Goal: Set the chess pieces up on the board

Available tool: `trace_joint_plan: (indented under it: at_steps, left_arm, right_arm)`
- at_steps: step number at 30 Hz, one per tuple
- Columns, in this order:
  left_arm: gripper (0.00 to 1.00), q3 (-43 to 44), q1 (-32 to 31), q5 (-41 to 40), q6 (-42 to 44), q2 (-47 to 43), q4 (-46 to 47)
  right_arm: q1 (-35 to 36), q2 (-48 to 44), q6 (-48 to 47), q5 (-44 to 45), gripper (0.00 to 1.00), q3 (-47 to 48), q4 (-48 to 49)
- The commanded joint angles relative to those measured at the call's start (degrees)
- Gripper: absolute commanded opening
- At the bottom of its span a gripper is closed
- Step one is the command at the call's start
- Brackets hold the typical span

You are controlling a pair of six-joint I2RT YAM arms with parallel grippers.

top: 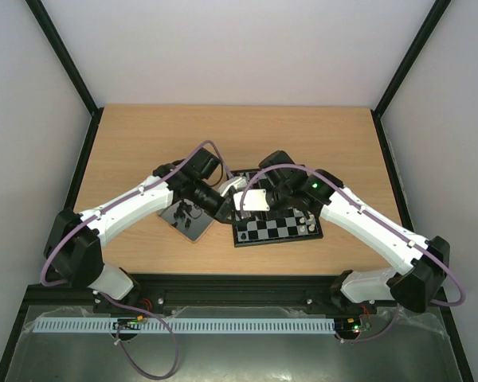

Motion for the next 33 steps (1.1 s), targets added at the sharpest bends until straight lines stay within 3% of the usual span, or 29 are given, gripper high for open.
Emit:
trace_joint_plan:
  at_steps: [1,9,18,21,30,31,33]
  left_arm:
    - [0.08,1.2,0.1,2.1,0.6,-1.0,0.7]
    - [0.07,1.0,0.1,3.1,1.0,-0.4,0.7]
    - [0.07,2.2,0.0,6.4,1.4,0.8,0.5]
    - [0.07,2.6,0.1,6.9,1.8,1.0,0.1]
    - [0.07,3.3,0.1,7.0,2.8,2.3,-1.1]
    - [0.09,3.4,0.1,6.6,2.8,2.4,-1.0]
    - [0.21,3.5,0.4,4.2,2.7,1.9,-1.0]
  right_arm:
    - [2.2,0.0,-2.4,0.6,0.51,0.6,-8.7]
    - [2.5,-1.7,-1.6,0.0,0.51,2.2,-11.0]
    - [6.8,-0.4,0.8,1.4,0.50,0.4,-7.3]
    - [7.4,-0.1,0.9,2.5,0.45,-0.1,-6.7]
    - [7.4,-1.6,1.2,6.2,0.18,-2.6,-6.7]
    - [7.4,-1.9,1.8,6.3,0.16,-2.9,-6.6]
    - [7.4,-2.7,3.7,6.3,0.14,-3.9,-5.8]
